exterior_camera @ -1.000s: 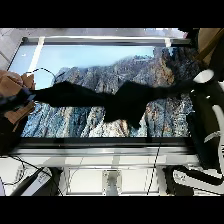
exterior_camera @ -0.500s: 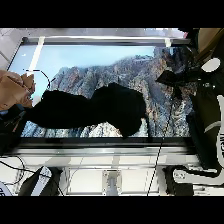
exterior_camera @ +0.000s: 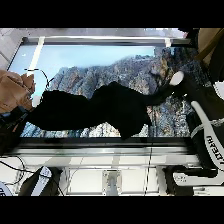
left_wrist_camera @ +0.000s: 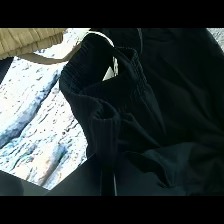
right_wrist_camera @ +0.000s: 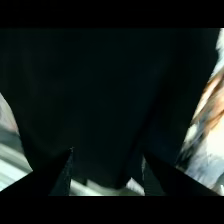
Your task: Fold the clothes and pants, and hang the long-sleeved shirts on hangers.
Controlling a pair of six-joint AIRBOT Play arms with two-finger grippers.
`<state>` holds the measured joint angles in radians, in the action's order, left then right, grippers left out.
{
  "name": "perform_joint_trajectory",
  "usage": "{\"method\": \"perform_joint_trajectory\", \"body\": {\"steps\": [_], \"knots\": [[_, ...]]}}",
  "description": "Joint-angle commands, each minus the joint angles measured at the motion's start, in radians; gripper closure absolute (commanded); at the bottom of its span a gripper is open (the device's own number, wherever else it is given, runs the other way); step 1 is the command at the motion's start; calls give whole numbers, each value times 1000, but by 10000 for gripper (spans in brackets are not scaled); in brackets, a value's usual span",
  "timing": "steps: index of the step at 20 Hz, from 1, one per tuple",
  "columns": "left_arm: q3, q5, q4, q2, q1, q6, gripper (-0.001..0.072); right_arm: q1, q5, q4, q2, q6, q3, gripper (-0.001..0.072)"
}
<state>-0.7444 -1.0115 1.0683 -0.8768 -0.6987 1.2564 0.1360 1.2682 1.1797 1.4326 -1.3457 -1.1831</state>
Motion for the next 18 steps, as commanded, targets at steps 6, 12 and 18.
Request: {"method": "perform_joint_trajectory", "body": {"steps": [6, 12, 18], "knots": [[1, 1, 1, 1, -1, 0, 686, 52, -194, -100, 2, 59, 227, 265], [-4, 9, 6, 3, -12, 0, 686, 38, -138, -145, -17, 135, 200, 702], [-37, 39, 5, 5, -151, -7, 686, -152, 113, 27, -274, 120, -46, 703]]}}
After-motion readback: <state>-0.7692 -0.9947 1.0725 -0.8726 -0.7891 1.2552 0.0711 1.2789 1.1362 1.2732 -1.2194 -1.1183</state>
